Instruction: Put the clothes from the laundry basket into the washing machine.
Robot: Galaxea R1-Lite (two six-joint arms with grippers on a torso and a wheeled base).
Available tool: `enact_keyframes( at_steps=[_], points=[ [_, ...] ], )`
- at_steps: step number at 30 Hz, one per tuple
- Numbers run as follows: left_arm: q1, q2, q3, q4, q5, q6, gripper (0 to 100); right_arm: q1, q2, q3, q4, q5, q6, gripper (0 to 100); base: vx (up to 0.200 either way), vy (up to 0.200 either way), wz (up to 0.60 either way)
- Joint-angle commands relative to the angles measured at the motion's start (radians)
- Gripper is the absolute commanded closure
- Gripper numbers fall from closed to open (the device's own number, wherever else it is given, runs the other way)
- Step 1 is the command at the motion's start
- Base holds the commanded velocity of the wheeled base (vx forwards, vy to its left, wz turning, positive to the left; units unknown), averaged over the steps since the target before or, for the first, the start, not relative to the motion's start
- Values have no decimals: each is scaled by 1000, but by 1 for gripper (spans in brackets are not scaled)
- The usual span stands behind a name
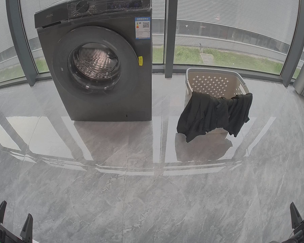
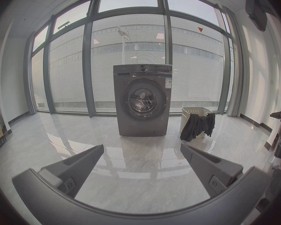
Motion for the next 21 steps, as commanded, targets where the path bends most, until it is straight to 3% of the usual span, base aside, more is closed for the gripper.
enact_keyframes(
  at_steps=[1, 12, 21],
  points=[
    [1, -18, 18, 0, -4, 18, 0, 1, -16, 18, 0, 0, -1, 0, 0, 0, 0],
    [0, -18, 16, 0, -7, 10, 0, -1, -16, 18, 0, 0, -1, 0, 0, 0, 0],
    [-2, -18, 15, 1, -7, -4, 0, 1, -16, 18, 0, 2, -1, 0, 200, 0, 0]
  ],
)
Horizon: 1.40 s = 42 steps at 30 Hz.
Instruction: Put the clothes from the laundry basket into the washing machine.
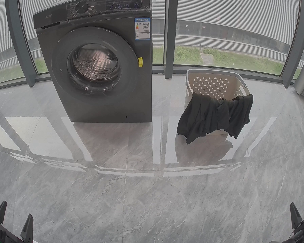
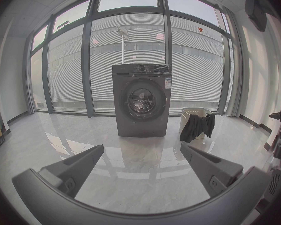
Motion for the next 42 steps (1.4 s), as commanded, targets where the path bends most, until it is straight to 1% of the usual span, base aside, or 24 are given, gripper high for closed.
enact_keyframes(
  at_steps=[1, 18, 29, 39, 42],
  points=[
    [0, -18, 15, -1, 1, -1, 0, 1, -16, 18, 0, 0, 0, 0, 200, 0, 0],
    [0, -18, 15, 1, 1, 0, 0, 1, -16, 18, 0, 2, 0, 0, 200, 0, 0],
    [0, -18, 15, 1, 2, -12, 0, 1, -16, 18, 0, 0, 0, 0, 200, 0, 0],
    [0, -18, 15, -1, 2, -11, 0, 1, -16, 18, 0, 0, 0, 0, 200, 0, 0],
    [0, -18, 15, 1, 2, -12, 0, 1, -16, 18, 0, 0, 0, 0, 0, 0, 0]
  ],
)
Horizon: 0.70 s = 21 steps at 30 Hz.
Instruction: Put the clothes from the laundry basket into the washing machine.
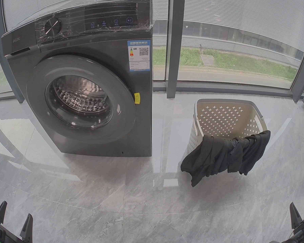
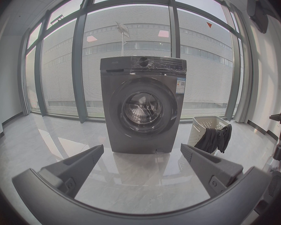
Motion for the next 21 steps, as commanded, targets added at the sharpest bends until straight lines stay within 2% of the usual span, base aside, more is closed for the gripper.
enact_keyframes(
  at_steps=[1, 6, 21],
  points=[
    [0, -18, 15, 0, 0, -1, 0, 0, -16, 18, 0, 0, 0, 0, 0, 0, 0],
    [0, -18, 15, -2, 0, 1, 0, 0, -16, 18, 0, 0, 0, 0, 0, 0, 0],
    [0, -18, 15, -2, 0, -1, 0, 0, -16, 18, 0, 1, 0, 0, 0, -200, 0]
  ],
)
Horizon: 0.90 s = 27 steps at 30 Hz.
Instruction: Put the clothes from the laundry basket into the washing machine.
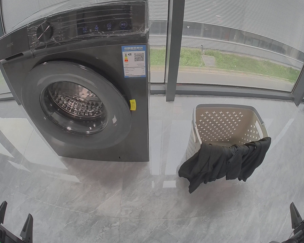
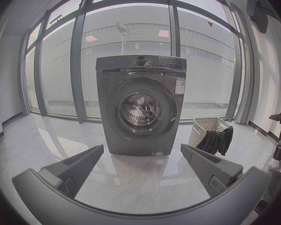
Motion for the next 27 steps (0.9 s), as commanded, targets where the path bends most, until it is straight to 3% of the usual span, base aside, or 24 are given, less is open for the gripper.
enact_keyframes(
  at_steps=[1, 27],
  points=[
    [0, -18, 15, 0, 0, -1, 0, 0, -16, 18, 0, 1, 0, 0, 0, -200, 0],
    [0, -18, 15, 0, 2, -5, 0, 0, -16, 18, 0, -1, 0, 0, 0, -200, 0]
  ],
)
